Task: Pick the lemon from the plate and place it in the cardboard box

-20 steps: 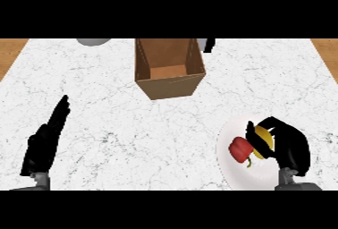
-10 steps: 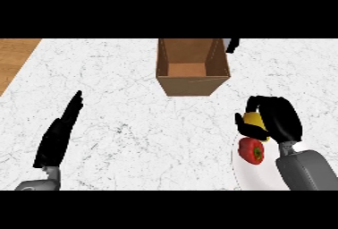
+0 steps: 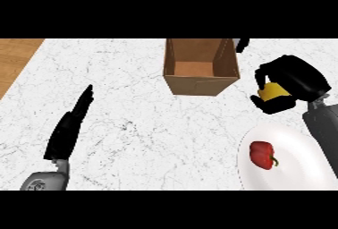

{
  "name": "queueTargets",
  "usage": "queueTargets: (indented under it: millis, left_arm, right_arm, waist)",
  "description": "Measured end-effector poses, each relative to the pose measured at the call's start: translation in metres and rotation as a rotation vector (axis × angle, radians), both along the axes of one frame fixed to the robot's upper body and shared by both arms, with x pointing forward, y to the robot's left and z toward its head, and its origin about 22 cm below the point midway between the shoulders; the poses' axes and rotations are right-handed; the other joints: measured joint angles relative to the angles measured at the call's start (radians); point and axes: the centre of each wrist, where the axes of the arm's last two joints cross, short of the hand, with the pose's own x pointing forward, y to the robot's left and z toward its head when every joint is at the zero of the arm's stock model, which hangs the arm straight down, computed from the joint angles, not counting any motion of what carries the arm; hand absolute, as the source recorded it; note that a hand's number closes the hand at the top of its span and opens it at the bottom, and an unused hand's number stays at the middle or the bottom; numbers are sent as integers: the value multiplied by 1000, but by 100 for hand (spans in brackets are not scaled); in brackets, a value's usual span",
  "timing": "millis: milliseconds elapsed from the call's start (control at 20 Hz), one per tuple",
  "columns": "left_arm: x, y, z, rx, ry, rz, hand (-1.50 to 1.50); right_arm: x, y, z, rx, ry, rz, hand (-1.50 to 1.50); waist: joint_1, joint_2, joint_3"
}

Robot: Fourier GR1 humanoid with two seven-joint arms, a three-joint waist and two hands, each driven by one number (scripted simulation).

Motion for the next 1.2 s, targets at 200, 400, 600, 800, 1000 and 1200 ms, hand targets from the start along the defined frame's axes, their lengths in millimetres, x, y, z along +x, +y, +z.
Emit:
queueTargets:
  millis: [200, 400, 600, 800, 1000, 1200]
  left_arm:
    - [2, -1, -1, 0, 6, 4, 0]
    - [2, -4, -3, -1, 8, 9, 0]
    - [1, -2, -5, 1, 15, 23, 0]
    - [2, -3, -4, 4, 16, 34, 0]
    - [1, -1, -5, 6, 18, 54, 0]
    - [-2, 8, -5, 8, 26, 64, 0]
  right_arm:
    - [22, -15, 32, 136, 36, 162, 150]
    - [42, -17, 57, 330, 79, 334, 150]
    - [59, -17, 79, 461, 95, 414, 150]
    - [73, -6, 100, 519, 109, 464, 150]
    - [87, 21, 110, 542, 133, 503, 150]
    - [98, 50, 121, 534, 163, 527, 150]
  waist:
    - [-8, -3, 0]
    - [-12, -7, 0]
    - [-21, -11, -2]
    - [-34, -15, -3]
    - [-49, -22, -4]
    - [-62, -26, -5]
